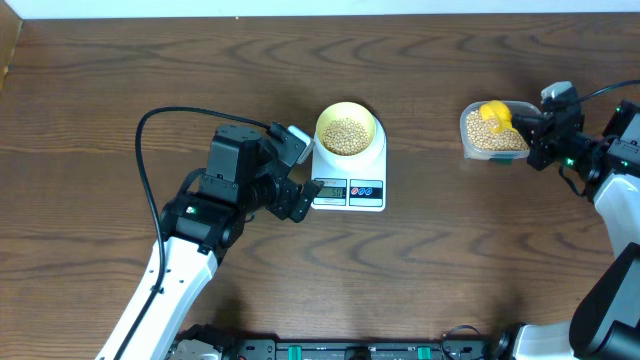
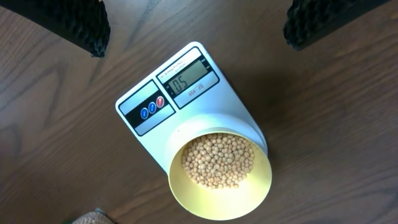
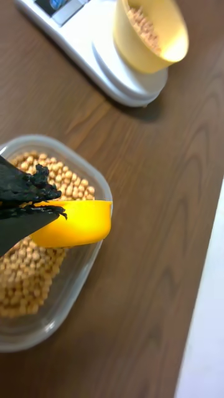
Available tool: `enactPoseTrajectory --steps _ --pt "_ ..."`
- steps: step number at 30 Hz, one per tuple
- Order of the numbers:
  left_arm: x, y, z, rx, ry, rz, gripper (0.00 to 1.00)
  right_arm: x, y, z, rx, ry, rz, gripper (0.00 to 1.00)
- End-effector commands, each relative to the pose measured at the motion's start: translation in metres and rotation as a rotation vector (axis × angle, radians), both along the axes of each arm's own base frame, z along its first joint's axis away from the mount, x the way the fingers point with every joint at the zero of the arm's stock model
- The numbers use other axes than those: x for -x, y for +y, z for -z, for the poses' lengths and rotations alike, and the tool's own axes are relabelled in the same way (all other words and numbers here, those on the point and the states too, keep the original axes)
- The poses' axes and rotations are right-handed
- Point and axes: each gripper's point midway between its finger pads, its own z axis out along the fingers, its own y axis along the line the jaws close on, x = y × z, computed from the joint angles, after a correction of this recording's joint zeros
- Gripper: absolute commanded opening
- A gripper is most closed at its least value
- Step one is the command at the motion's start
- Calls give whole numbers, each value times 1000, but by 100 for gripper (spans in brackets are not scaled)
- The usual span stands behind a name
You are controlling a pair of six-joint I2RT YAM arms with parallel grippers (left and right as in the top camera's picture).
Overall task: Scoop item into bowl and weigh 50g on scale
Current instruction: 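Lower the scoop into the soybean tub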
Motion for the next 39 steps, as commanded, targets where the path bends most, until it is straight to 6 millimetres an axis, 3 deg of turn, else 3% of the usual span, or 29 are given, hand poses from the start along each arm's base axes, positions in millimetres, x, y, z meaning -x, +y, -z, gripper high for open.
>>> enactPoseTrajectory --steps 1,30,39 --pt "1 0 -3 13 -6 3 91 -2 -3 2 86 -52 -39 1" --pt "1 0 -3 13 -6 3 92 -13 -11 -12 96 -108 3 1" --pt "1 0 -3 13 -6 3 91 -16 -12 -16 -223 83 202 1"
